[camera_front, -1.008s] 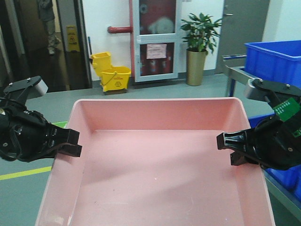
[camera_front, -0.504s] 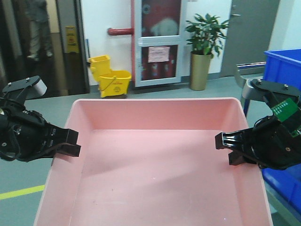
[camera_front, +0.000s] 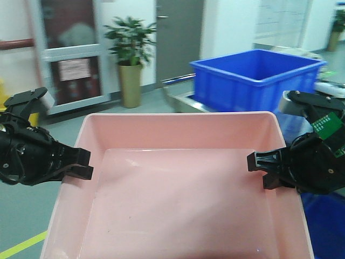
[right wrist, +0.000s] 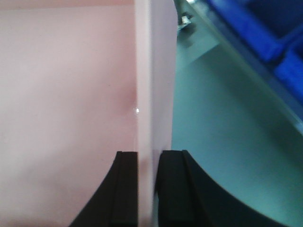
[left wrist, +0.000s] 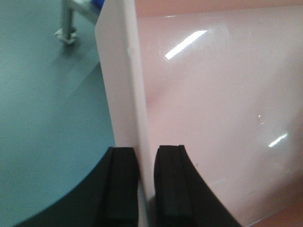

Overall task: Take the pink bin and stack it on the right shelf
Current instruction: 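Carry the pink bin with both grippers while the base drives to the table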

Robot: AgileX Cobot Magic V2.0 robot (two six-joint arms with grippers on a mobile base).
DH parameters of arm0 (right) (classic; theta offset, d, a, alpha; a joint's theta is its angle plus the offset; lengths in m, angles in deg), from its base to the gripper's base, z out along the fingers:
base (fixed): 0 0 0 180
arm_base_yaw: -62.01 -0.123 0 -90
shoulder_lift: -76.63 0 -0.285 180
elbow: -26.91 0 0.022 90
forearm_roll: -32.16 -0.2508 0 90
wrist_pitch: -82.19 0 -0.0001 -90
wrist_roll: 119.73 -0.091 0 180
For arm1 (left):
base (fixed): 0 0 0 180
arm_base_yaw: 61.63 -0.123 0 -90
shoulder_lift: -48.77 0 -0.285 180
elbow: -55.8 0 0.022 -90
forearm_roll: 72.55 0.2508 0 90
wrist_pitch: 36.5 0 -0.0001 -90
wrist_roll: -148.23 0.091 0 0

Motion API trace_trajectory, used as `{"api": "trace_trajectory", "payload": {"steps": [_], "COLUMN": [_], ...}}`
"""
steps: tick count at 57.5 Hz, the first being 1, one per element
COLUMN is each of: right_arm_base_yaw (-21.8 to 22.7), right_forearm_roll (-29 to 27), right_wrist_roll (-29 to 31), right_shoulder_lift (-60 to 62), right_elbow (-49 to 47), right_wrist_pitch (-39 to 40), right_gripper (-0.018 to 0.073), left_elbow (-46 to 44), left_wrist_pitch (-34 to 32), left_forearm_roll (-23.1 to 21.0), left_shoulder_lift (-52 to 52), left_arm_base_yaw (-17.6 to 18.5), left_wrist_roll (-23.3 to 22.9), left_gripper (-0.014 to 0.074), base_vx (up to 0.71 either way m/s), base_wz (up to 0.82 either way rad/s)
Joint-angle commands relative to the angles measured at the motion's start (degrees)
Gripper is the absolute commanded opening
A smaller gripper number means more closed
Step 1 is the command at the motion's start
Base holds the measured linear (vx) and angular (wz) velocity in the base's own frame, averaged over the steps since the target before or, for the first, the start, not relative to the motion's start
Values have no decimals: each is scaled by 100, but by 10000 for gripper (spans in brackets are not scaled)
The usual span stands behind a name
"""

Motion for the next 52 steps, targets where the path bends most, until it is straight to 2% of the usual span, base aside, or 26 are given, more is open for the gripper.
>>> {"api": "trace_trajectory", "payload": {"steps": [1,23,52], "right_arm_base_yaw": [33,33,33], "right_forearm_roll": [-46,-53,-53], "right_wrist_roll": [33,33,33], "right_shoulder_lift": [222,222,222], "right_elbow": [-222,-222,-222], "right_wrist_pitch": [484,479,479], "right_gripper": [-9,-9,-9], "left_elbow": [-160,-160,-160], "left_wrist_pitch": [-277,-277,-277], "left_forearm_roll": [-203,-203,-208], "left_shoulder_lift": [221,221,221], "left_arm_base_yaw": [-4,-4,-4], "left_wrist_roll": [71,71,71], "left_gripper": [-1,-1,-1], "base_vx": [35,34,33], "base_wz": [-80,-70,-53]}}
